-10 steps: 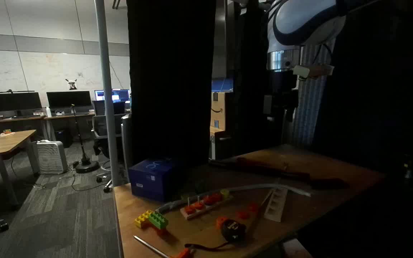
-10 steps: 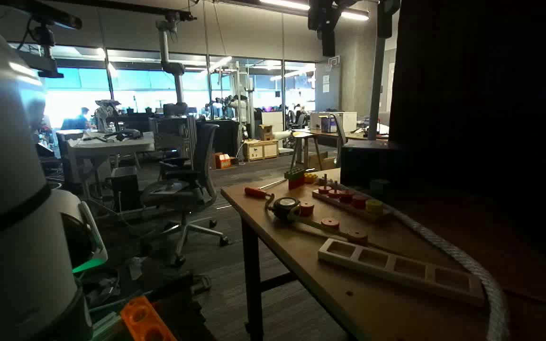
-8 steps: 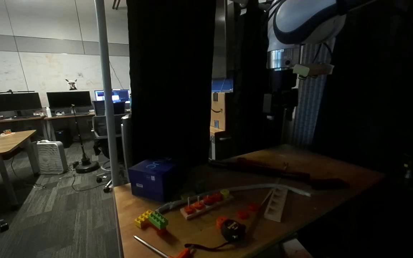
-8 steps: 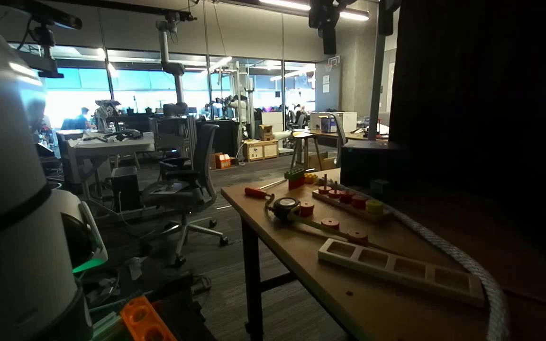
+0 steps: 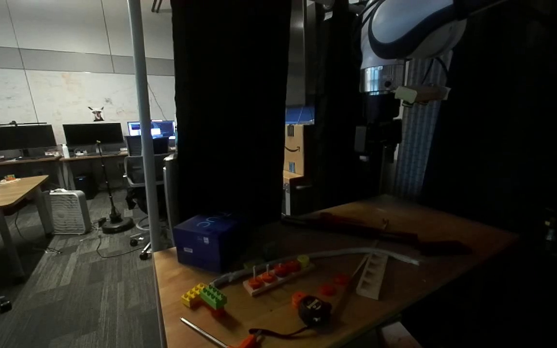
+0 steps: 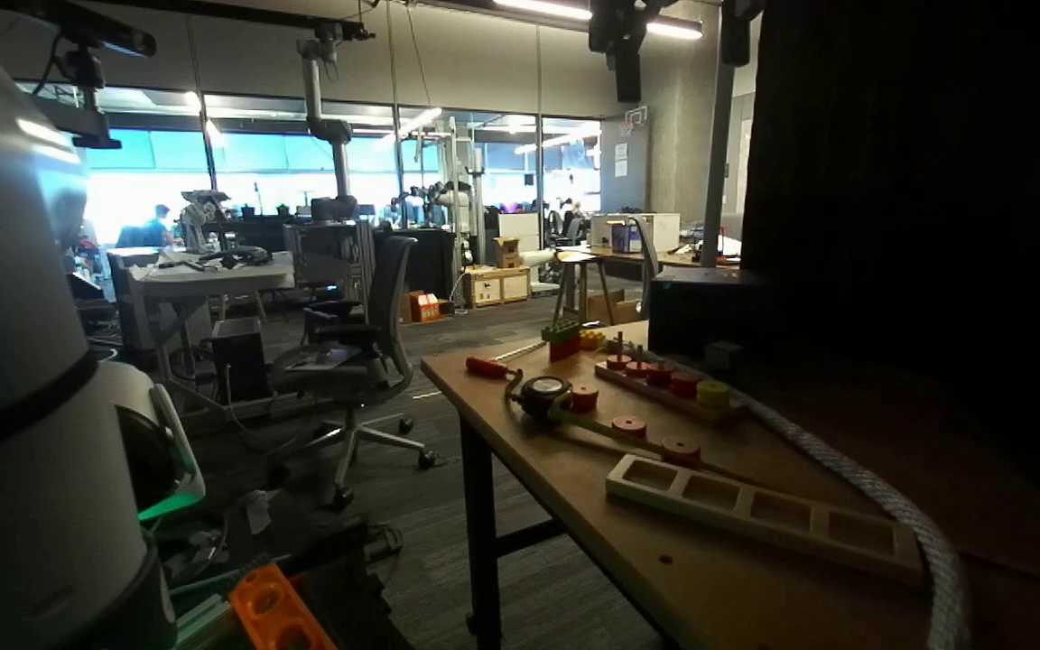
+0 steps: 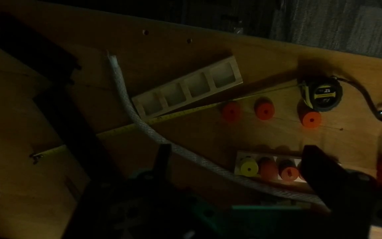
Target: Move the yellow square block to the right
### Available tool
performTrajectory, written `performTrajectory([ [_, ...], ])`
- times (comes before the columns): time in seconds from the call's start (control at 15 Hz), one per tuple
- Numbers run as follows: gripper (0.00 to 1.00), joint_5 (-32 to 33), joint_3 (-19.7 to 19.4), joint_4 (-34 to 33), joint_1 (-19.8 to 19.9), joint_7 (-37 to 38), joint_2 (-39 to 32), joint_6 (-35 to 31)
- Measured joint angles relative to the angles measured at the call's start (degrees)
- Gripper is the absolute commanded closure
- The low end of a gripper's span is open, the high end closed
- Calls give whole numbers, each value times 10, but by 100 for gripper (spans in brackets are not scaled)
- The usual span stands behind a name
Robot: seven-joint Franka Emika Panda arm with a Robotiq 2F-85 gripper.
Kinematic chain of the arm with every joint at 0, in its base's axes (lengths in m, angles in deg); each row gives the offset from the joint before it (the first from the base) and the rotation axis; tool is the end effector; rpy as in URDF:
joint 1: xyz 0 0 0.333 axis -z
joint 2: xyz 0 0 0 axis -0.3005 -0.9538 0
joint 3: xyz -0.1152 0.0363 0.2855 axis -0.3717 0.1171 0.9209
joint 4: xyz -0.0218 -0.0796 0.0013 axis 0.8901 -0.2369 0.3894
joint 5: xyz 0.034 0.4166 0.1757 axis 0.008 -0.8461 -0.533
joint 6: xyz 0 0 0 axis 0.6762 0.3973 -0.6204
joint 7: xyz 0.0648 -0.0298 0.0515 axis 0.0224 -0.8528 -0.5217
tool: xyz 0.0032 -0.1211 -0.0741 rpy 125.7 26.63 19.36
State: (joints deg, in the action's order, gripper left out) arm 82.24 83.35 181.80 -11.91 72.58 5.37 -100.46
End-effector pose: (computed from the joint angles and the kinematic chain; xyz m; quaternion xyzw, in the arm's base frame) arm 0.4618 -0.0988 0.5105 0.9976 -0.0477 0.0096 0.0494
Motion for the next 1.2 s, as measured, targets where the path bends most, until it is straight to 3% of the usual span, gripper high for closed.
performTrajectory([
  [0.27,0,-3,2,2,-11,0,-17,-18],
  [0.53,0,-30,11,0,-40,0,-64,-85],
  [0.87,0,-81,32,-25,-72,0,-152,-176],
  [1.2,0,-106,60,-96,-91,2,-262,-208],
])
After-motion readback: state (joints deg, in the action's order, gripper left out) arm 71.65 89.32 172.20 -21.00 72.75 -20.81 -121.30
